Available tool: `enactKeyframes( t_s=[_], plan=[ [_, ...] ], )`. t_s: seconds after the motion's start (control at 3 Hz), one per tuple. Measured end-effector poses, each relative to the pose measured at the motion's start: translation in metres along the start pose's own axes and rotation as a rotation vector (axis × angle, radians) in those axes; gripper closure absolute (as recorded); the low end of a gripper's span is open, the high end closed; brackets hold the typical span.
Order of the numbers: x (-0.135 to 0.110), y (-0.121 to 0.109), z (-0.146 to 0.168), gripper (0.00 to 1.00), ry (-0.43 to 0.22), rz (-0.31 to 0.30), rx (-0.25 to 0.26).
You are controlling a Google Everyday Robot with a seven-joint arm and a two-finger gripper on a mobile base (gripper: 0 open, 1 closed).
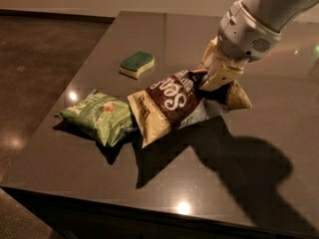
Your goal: Move brown chip bag near green jalapeno chip bag
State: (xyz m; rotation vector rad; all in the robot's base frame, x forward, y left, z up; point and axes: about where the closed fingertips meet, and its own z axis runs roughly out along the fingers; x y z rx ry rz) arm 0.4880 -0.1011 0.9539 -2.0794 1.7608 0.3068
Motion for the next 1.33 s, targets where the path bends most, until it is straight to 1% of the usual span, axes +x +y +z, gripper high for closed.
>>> enactKeyframes(
  t_s=[0.67, 1.0, 1.33],
  plan=[
    [-0.0016, -0.0060, -0.0011, 0.04, 0.001, -0.001, 0.024],
    [-0.0026, -0.0068, -0.0011, 0.00, 0.000, -0.002, 0.028],
    [-0.0026, -0.0068, -0.0011, 0.00, 0.000, -0.002, 0.028]
  ],
)
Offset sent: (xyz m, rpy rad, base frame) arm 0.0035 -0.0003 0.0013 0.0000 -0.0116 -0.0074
